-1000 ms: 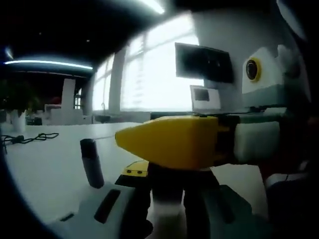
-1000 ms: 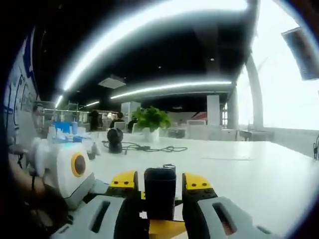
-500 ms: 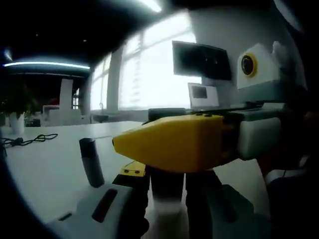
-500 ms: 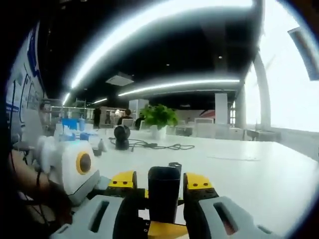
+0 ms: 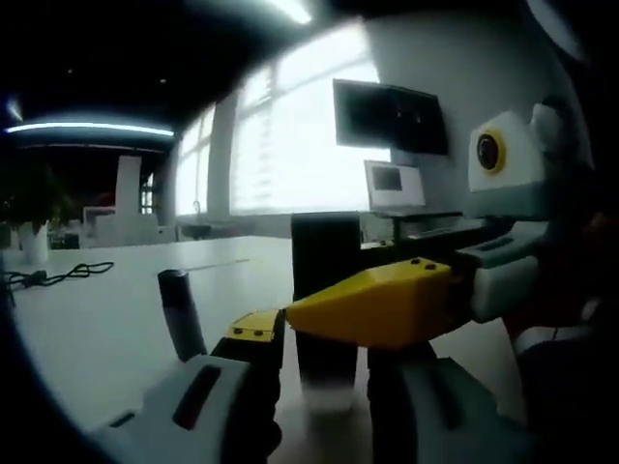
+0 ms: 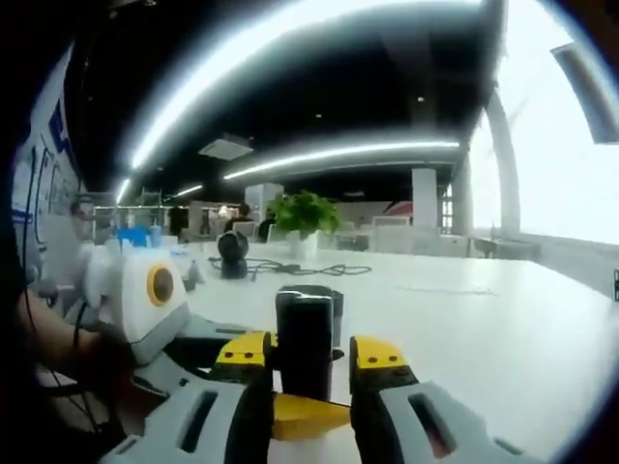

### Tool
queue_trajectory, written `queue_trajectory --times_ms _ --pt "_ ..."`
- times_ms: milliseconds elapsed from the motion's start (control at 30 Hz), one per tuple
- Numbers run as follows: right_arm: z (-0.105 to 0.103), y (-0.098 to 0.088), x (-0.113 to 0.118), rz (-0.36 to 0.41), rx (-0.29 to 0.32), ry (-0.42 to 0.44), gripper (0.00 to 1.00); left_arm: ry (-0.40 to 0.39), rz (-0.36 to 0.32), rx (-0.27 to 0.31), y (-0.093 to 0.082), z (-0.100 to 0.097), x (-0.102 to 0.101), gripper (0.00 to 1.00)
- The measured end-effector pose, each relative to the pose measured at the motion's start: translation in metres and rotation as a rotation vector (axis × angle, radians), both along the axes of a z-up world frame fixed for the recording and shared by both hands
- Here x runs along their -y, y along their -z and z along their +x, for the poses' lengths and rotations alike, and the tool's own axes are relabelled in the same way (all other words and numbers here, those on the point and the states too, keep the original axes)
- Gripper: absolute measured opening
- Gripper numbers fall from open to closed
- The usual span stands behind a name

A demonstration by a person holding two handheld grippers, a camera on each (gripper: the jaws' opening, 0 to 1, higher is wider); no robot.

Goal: Pick up cosmetic bottle twist off cap place on table pick up cap screw tight cap place on table

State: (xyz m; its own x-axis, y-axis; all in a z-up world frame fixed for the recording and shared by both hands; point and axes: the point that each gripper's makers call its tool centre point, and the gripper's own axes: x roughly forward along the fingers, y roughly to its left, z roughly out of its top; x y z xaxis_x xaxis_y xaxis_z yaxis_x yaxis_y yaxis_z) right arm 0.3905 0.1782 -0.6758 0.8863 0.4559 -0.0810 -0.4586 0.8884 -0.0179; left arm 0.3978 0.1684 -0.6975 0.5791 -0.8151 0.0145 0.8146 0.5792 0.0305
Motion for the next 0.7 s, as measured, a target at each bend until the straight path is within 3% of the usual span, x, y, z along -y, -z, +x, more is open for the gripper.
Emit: queue_trajectory --times_ms 233,433,700 --pt "-0.003 0.006 -0.001 -0.019 -0.003 0.005 0.14 -0.031 0.016 0.001 0.002 -0.005 -0.01 0.27" --pt "-0.003 0.006 -0.001 -0.011 0.0 0.001 0.14 -0.055 0.025 0.01 0.003 -0.008 -0.016 0.27" --pt "0.012 0.002 0.009 0.002 0.009 0.026 0.13 -0.066 0.031 0.015 0.004 -0.007 -0.018 0.27"
